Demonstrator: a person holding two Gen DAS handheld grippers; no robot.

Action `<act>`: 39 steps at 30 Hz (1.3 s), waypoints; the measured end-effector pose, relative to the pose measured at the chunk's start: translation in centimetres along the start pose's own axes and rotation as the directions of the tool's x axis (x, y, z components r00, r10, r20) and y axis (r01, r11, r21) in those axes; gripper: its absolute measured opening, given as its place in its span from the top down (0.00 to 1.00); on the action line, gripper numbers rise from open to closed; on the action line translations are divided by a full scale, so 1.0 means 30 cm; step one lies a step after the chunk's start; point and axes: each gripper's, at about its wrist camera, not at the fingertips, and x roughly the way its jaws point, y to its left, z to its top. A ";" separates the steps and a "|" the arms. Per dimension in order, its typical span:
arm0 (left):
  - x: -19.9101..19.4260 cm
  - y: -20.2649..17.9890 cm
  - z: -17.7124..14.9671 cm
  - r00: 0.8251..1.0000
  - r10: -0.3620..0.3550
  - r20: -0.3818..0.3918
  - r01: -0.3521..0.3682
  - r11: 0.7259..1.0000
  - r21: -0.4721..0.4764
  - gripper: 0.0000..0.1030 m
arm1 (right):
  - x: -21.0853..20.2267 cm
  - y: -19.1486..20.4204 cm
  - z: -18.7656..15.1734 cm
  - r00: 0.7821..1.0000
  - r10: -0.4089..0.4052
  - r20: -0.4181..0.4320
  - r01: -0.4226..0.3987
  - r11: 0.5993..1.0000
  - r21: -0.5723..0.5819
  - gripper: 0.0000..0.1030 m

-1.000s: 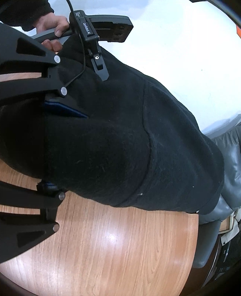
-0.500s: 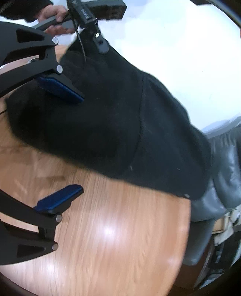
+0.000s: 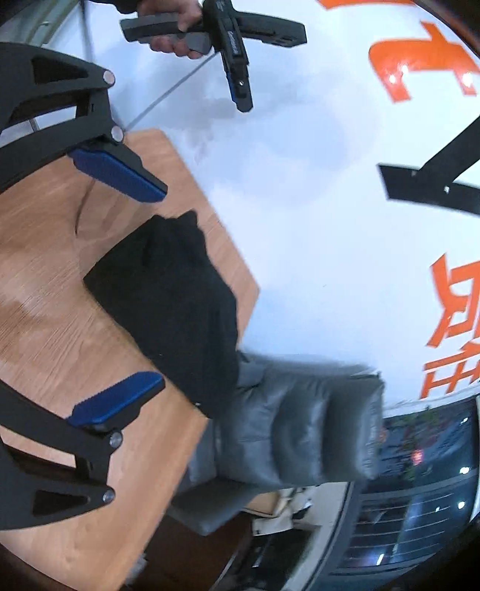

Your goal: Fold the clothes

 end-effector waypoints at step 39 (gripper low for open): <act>-0.523 -0.415 -0.158 0.789 0.613 -0.034 -0.611 0.779 -0.137 0.00 | -0.457 0.157 -0.098 0.970 -0.177 -0.166 0.118 0.942 -0.314 0.05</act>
